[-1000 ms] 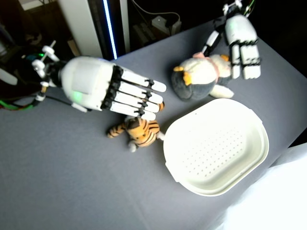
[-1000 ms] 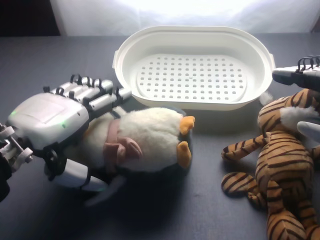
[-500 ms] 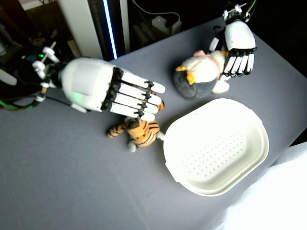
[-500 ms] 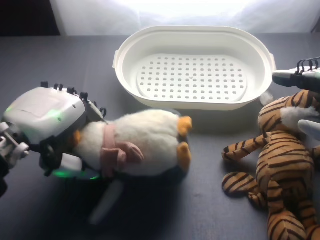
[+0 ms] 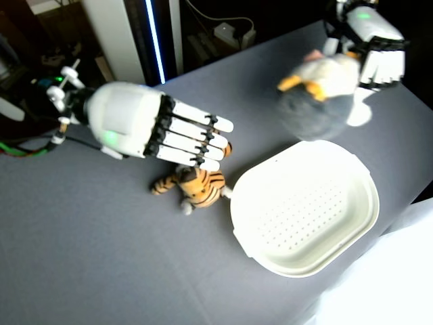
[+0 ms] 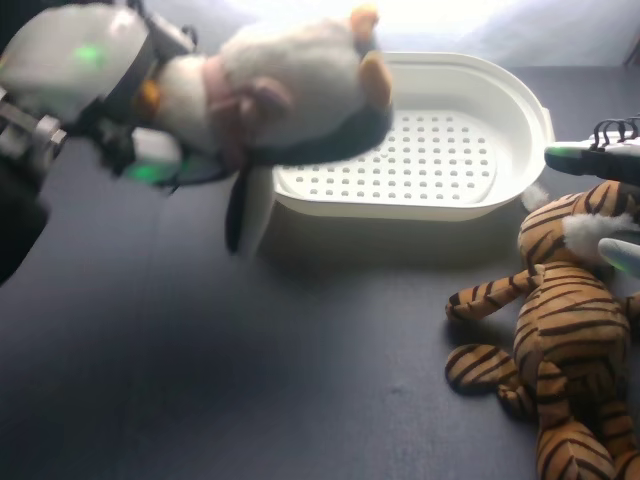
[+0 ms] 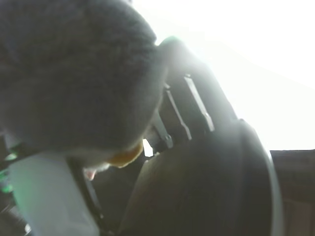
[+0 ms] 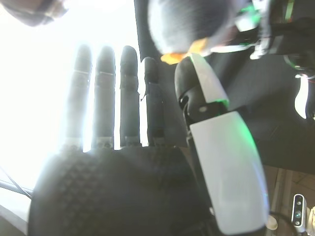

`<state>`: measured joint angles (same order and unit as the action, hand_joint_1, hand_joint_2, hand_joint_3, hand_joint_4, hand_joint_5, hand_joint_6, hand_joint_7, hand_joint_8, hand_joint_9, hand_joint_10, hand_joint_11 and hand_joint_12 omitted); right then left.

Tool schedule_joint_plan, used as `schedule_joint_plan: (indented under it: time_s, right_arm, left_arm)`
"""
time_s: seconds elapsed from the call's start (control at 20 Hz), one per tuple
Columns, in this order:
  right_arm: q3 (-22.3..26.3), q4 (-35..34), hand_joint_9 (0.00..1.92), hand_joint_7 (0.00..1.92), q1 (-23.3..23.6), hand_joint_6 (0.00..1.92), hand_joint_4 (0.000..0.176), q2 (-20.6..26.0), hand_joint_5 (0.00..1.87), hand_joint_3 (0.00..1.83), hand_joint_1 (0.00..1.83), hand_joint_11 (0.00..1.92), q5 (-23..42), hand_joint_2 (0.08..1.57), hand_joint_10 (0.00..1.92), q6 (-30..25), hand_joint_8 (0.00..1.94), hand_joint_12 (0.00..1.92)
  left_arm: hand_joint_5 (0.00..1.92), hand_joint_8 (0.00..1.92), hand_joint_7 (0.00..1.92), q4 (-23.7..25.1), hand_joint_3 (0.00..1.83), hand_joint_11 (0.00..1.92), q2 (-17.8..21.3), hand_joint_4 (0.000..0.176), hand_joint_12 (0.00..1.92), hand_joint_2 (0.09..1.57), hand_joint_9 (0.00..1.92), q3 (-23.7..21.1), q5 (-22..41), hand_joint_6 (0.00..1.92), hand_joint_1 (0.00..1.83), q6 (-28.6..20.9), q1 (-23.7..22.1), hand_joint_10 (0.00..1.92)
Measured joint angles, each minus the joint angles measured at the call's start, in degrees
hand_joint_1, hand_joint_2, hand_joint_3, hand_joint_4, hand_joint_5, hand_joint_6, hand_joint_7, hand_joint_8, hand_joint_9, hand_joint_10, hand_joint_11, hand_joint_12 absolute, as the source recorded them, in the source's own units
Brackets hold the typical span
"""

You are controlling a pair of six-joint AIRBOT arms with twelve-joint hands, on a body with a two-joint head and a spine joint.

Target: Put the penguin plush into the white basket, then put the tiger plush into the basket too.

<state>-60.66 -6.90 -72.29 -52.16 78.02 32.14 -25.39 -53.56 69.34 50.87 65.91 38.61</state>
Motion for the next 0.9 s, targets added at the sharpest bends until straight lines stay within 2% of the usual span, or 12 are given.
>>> schedule_joint_plan:
  time_s: [0.05,0.1,0.15,0.2,0.3,0.35,0.4,0.5,0.6,0.7,0.75,0.9]
  right_arm:
    - [-0.1,0.0,0.56,0.59,0.0,0.00,0.016,0.0,0.46,0.00,0.78,0.51,0.0,1.33,0.00,0.0,0.01,0.02]
    - [-0.1,0.0,0.57,0.59,0.0,0.00,0.016,0.0,0.47,0.00,0.79,0.51,0.0,1.32,0.01,0.0,0.01,0.02]
    - [-0.2,0.1,0.57,0.59,0.0,0.00,0.008,0.0,0.47,0.00,0.79,0.51,0.0,1.33,0.01,0.0,0.01,0.02]
    - [-0.3,0.0,0.57,0.59,0.0,0.00,0.007,0.0,0.47,0.00,0.79,0.50,0.0,1.32,0.01,0.0,0.01,0.02]
    - [-0.3,0.0,0.59,0.60,0.0,0.01,0.000,0.0,0.48,0.00,0.80,0.54,0.0,1.33,0.01,0.0,0.01,0.03]
    - [-0.3,0.3,0.60,0.60,0.0,0.01,0.000,0.0,0.49,0.00,0.83,0.55,0.0,1.32,0.01,0.0,0.01,0.04]
    - [-0.3,0.3,0.61,0.60,0.0,0.01,0.000,0.0,0.50,0.00,0.86,0.54,0.0,1.33,0.01,0.0,0.00,0.04]
    - [-0.3,0.1,0.62,0.61,0.0,0.01,0.000,0.0,0.51,0.00,0.90,0.55,0.0,1.33,0.01,-0.2,0.00,0.04]
    - [-0.3,0.4,0.61,0.61,0.0,0.00,0.000,0.0,0.51,0.00,0.92,0.56,0.0,1.33,0.00,-0.4,0.00,0.04]
    - [-0.3,0.2,0.59,0.60,0.0,0.00,0.000,-0.1,0.49,0.00,0.92,0.52,-0.1,1.33,0.00,-0.4,0.00,0.03]
    - [-0.3,0.1,0.59,0.60,0.0,0.00,0.000,-0.1,0.50,0.00,0.92,0.52,-0.1,1.33,0.00,-0.5,0.00,0.03]
    - [0.6,0.0,0.60,0.58,0.0,0.00,0.000,0.0,0.48,0.00,0.82,0.58,1.3,1.34,0.00,-0.8,0.00,0.05]
  left_arm:
    - [1.16,0.51,1.24,0.0,0.00,0.85,-1.3,0.000,1.05,1.02,1.09,1.9,-2.9,0.55,1.38,0.3,-1.7,0.87]
    - [1.10,0.46,1.24,-0.7,0.00,0.94,-2.9,0.000,1.00,1.03,1.11,4.1,-7.1,0.66,1.40,2.3,-4.1,0.96]
    - [1.14,0.30,1.31,-1.5,0.00,0.98,-3.9,0.000,0.98,1.01,1.16,5.3,-10.6,0.61,1.40,5.0,-5.9,0.93]
    - [1.16,0.38,1.32,-2.1,0.00,0.90,-5.0,0.000,1.01,1.01,1.15,6.7,-15.1,0.65,1.30,8.5,-8.6,0.53]
    - [1.11,0.83,1.12,-2.7,0.00,0.81,-5.6,0.000,1.06,1.05,1.15,7.7,-18.4,0.70,1.25,11.4,-10.5,0.21]
    - [1.07,0.37,0.97,-3.0,0.01,0.70,-5.7,0.000,1.00,1.06,1.07,8.1,-19.4,0.79,1.20,12.0,-10.6,0.11]
    - [0.82,0.13,0.83,-3.8,0.00,0.57,-5.9,0.000,0.93,0.99,0.93,8.6,-20.4,0.28,1.23,12.1,-10.6,0.04]
    - [0.60,0.01,0.59,-4.7,0.00,0.32,-6.0,0.000,0.88,0.93,0.66,8.9,-22.4,0.01,1.16,12.3,-10.5,0.00]
    - [0.35,0.00,0.35,-4.4,0.00,0.08,-5.9,0.087,0.95,0.91,0.38,8.4,-21.9,0.00,1.05,12.3,-10.3,0.00]
    - [0.14,0.00,0.12,-4.4,0.00,0.00,-5.3,0.152,0.85,0.88,0.16,6.9,-20.4,0.00,1.01,12.3,-9.4,0.00]
    - [0.06,0.00,0.02,-4.2,0.00,0.00,-5.2,0.171,0.88,0.87,0.10,6.4,-20.2,0.00,0.98,12.3,-9.3,0.00]
    - [0.00,0.00,0.00,-2.6,0.00,0.00,-3.3,0.176,0.74,0.87,0.00,2.9,-16.7,0.00,0.99,12.3,-7.6,0.00]
